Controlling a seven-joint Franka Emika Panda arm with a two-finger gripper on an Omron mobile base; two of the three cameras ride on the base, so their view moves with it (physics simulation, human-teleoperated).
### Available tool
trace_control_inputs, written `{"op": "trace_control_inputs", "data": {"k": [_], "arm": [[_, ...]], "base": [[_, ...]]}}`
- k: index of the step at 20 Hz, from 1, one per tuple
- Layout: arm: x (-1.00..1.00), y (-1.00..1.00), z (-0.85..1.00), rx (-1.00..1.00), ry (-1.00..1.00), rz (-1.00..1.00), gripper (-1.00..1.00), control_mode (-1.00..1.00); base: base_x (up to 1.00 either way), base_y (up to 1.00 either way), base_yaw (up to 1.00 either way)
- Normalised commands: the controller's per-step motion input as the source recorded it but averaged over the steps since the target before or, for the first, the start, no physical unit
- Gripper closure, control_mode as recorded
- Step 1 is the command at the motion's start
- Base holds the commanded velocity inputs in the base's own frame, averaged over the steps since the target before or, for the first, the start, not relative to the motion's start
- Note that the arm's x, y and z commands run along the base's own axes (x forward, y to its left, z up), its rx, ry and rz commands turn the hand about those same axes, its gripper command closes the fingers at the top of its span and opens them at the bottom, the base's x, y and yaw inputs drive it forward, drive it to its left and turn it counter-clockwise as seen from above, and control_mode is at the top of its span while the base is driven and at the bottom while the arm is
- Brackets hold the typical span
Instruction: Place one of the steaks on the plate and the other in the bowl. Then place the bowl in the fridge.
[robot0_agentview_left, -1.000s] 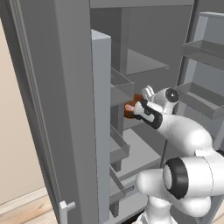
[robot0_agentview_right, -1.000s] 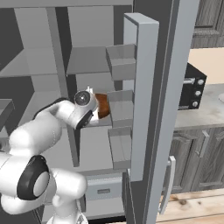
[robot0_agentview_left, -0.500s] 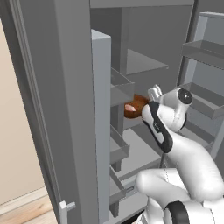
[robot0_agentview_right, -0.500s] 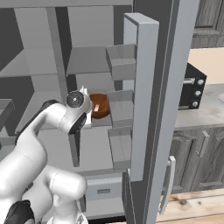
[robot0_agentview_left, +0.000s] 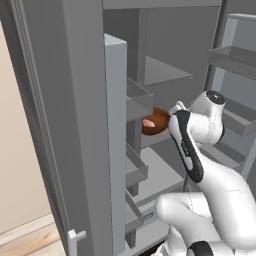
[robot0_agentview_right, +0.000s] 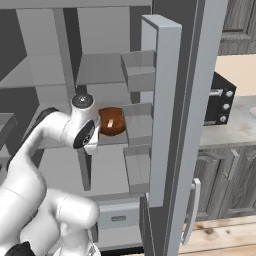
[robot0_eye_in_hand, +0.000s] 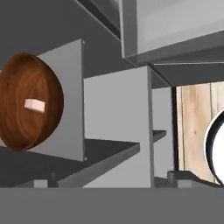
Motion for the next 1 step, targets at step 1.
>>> {"op": "trace_control_inputs", "data": {"k": [1], "arm": [[-0.96, 0.06, -0.34, 0.0, 0.27, 0.15, -1.0, -1.0]], "base": [[0.0, 0.0, 0.0]]}}
